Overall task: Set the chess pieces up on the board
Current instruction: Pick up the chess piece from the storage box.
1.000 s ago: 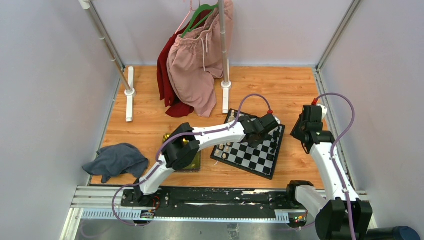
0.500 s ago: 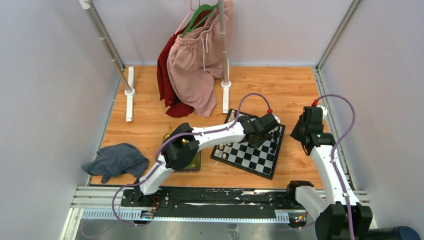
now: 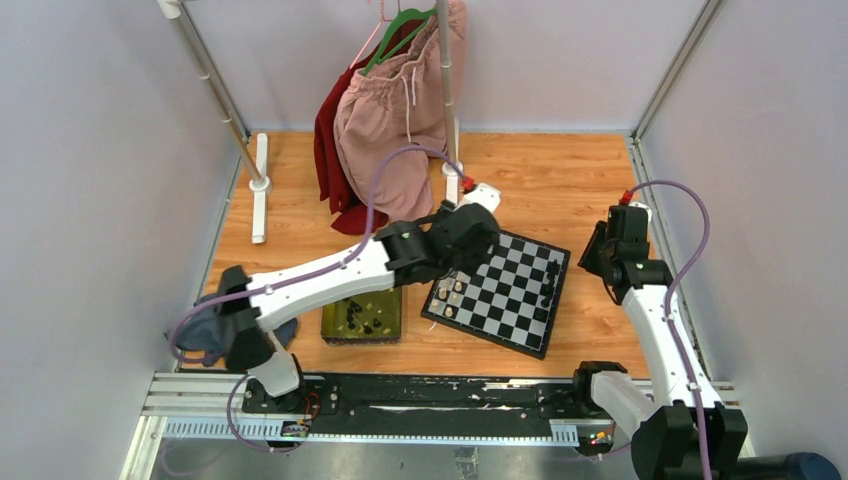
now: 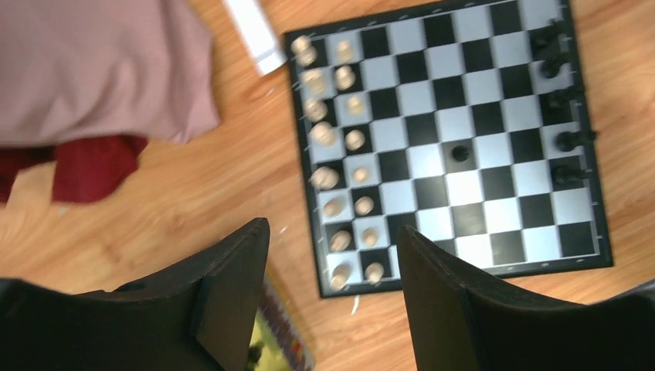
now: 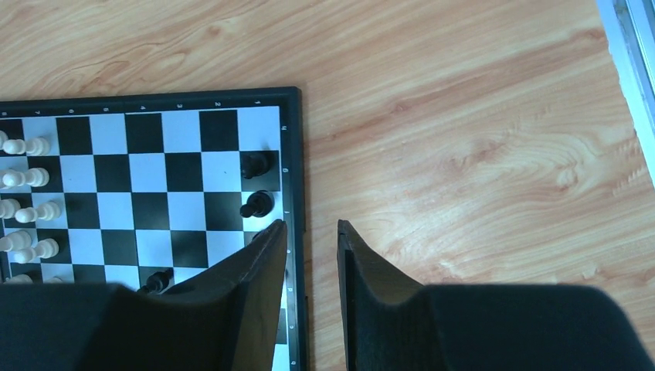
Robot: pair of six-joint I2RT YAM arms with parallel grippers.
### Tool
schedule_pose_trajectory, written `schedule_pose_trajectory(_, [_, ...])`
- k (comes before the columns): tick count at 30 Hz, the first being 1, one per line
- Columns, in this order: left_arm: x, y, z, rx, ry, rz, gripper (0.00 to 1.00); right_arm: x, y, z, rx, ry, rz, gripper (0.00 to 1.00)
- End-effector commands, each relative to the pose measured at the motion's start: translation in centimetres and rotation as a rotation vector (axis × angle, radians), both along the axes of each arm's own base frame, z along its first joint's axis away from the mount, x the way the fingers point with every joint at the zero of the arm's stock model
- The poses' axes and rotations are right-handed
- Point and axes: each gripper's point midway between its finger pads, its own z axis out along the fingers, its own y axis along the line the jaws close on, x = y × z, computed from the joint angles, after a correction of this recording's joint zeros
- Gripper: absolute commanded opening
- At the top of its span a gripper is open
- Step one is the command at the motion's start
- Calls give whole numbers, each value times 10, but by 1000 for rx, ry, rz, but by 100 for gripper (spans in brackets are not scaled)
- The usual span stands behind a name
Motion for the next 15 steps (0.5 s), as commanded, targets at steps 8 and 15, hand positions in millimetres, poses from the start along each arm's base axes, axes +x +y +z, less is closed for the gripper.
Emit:
schedule_pose_trajectory(8, [-36, 135, -62, 35, 78, 377, 68, 26, 63, 16, -73, 31, 283, 36])
schedule_pose_trajectory(15, [-54, 184, -91, 48, 134, 494, 71, 30, 98, 13, -106, 44, 370, 36])
